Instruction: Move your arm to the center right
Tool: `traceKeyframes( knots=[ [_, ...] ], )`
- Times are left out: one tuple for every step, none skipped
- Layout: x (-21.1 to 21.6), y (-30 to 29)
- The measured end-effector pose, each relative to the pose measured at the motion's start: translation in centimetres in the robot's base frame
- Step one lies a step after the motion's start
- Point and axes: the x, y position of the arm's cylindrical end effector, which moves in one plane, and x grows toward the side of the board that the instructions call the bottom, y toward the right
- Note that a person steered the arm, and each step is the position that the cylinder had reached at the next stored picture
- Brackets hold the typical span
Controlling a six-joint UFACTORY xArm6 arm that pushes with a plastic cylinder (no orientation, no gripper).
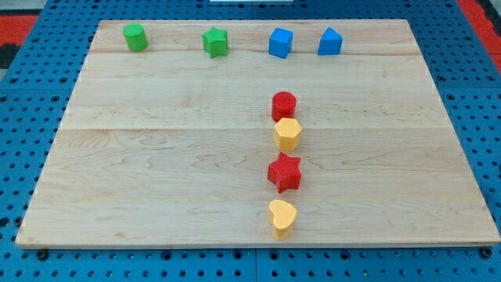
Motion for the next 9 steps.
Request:
traceKeyframes(
  knots=[
    [0.0,0.0],
    [-0.2,-0.1],
    [-0.2,0.0],
    [-0.5,0.0],
    [-0.8,-0.1],
    [-1.1,0.0],
    [-1.4,0.0],
    [-1.6,-0.1],
    [-1.8,0.0]
  ],
)
